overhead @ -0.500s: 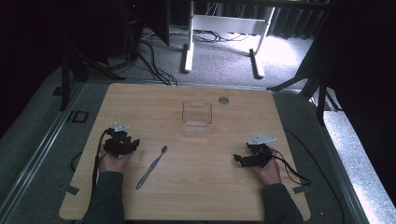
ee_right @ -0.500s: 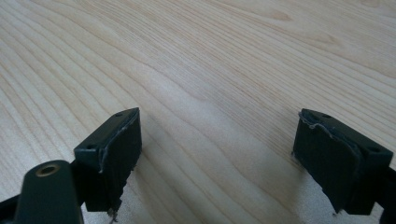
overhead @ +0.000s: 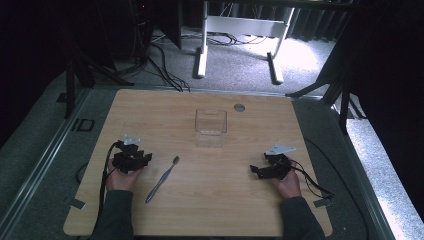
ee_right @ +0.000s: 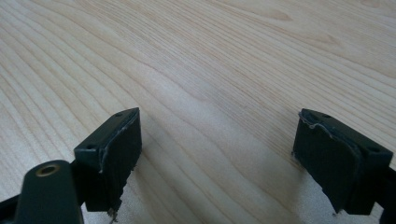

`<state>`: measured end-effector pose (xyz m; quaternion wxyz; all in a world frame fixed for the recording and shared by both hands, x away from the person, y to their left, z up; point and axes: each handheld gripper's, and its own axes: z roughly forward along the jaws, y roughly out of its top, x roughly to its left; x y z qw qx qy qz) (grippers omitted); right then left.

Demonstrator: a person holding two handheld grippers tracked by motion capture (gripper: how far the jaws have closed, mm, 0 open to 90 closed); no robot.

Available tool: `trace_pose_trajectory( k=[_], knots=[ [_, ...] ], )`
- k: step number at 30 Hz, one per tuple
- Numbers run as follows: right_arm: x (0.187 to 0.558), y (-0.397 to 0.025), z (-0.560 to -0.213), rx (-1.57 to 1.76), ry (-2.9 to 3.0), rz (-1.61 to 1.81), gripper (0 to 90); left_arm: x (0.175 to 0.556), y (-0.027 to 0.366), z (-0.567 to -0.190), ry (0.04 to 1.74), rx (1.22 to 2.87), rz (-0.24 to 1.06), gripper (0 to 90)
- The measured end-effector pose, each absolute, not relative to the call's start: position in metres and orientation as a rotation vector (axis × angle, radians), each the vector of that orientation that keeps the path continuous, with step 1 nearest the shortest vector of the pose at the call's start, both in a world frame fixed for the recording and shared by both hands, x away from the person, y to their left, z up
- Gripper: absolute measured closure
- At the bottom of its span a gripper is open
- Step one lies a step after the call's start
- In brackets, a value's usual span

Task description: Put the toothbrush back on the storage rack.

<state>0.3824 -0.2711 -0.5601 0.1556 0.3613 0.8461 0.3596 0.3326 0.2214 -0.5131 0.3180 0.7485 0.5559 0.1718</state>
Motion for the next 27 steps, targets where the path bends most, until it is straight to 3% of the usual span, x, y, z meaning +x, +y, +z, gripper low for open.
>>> trace_pose_trajectory(
  k=[27],
  knots=[
    [0.382, -0.271, -0.560, 1.036, 2.424, 1.030, 15.1, 0.325, 0.201, -0.499, 1.357, 2.109, 0.376, 61.0]
  ],
)
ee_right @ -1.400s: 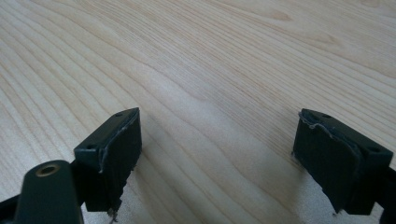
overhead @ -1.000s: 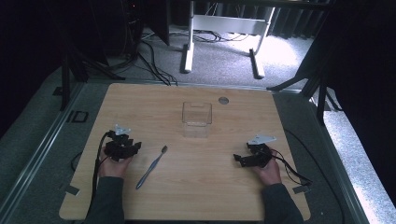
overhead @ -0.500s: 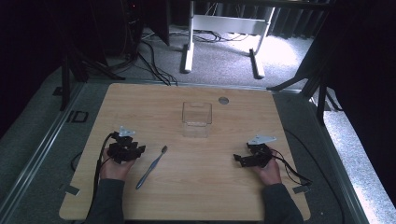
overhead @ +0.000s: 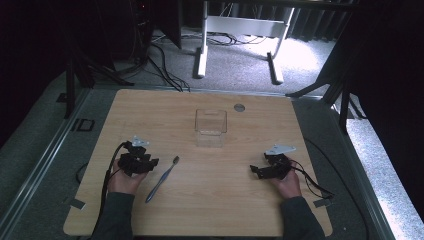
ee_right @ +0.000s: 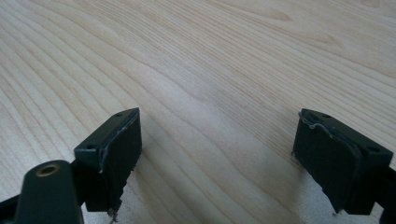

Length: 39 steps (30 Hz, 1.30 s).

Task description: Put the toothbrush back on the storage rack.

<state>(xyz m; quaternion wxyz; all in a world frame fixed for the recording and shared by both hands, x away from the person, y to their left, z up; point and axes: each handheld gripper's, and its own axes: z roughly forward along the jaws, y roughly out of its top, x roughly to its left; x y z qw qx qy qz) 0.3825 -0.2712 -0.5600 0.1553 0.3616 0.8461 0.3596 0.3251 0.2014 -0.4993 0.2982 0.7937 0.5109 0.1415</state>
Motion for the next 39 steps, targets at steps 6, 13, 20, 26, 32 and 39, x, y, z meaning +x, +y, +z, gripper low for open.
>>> trace_pose_trajectory(
  k=[6, 13, 20, 26, 32, 39],
  knots=[
    [0.382, -0.271, -0.560, 1.036, 2.423, 1.030, 15.1, 0.324, 0.195, -0.497, 1.326, 2.159, 0.360, 62.4],
    [0.382, -0.271, -0.560, 1.035, 2.424, 1.029, 15.1, 0.324, 0.190, -0.495, 1.324, 2.193, 0.345, 61.5],
    [0.383, -0.271, -0.560, 1.034, 2.424, 1.031, 15.1, 0.324, 0.186, -0.495, 1.324, 2.222, 0.320, 60.7],
    [0.383, -0.271, -0.560, 1.034, 2.424, 1.031, 15.1, 0.324, 0.184, -0.493, 1.323, 2.246, 0.305, 61.6],
    [0.383, -0.271, -0.560, 1.035, 2.424, 1.032, 15.1, 0.324, 0.180, -0.492, 1.310, 2.267, 0.290, 61.5],
    [0.383, -0.271, -0.560, 1.033, 2.424, 1.031, 15.1, 0.325, 0.179, -0.491, 1.306, 2.279, 0.272, 61.6]
  ],
)
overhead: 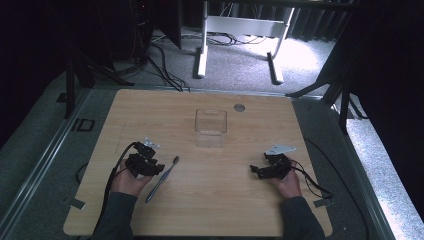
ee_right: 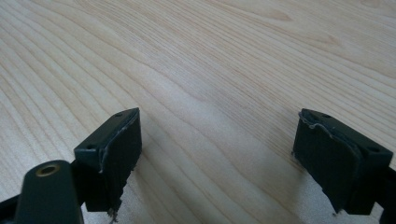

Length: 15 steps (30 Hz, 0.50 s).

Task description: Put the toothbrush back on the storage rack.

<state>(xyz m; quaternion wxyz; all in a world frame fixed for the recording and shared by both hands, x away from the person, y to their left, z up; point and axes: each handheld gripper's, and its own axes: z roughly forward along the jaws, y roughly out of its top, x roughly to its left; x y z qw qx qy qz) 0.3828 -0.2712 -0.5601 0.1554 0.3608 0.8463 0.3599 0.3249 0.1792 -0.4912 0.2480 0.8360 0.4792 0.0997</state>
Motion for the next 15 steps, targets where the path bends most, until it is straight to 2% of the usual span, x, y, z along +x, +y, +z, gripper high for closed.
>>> trace_pose_trajectory(
  k=[15],
  knots=[
    [0.3827, -0.2712, -0.5601, 1.034, 2.424, 1.031, 15.1, 0.3268, 0.1826, -0.4862, 1.324, 2.346, 0.244, 60.7]
  ],
)
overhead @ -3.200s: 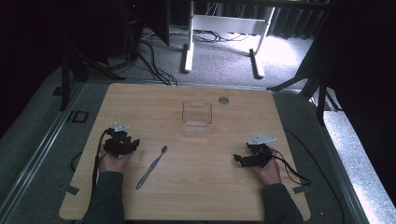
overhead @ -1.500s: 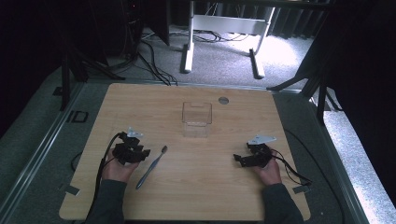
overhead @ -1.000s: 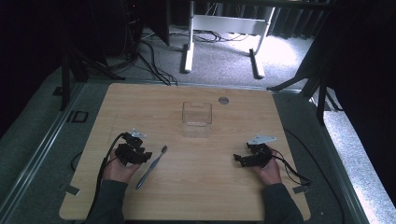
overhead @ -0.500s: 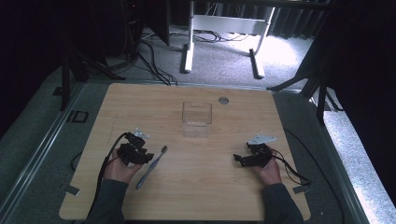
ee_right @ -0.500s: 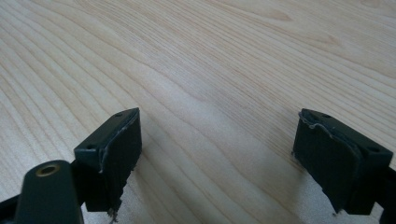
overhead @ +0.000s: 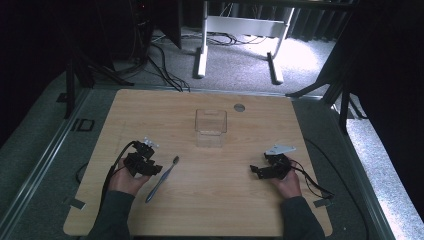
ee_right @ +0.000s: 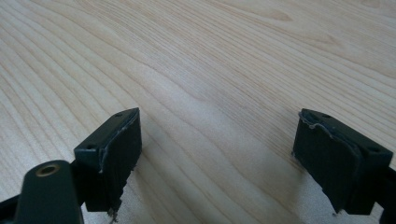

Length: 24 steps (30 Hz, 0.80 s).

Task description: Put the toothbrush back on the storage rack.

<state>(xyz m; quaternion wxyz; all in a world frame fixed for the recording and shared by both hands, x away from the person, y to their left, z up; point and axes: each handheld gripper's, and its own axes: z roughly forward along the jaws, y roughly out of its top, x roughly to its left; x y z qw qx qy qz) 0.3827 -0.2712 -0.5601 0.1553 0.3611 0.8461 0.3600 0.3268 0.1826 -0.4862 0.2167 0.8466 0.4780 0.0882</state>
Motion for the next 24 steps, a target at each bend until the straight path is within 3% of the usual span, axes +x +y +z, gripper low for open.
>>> trace_pose_trajectory(
  k=[24],
  knots=[
    [0.383, -0.271, -0.560, 1.034, 2.424, 1.031, 15.1, 0.338, 0.175, -0.484, 1.377, 2.385, 0.120, 60.7]
  ],
)
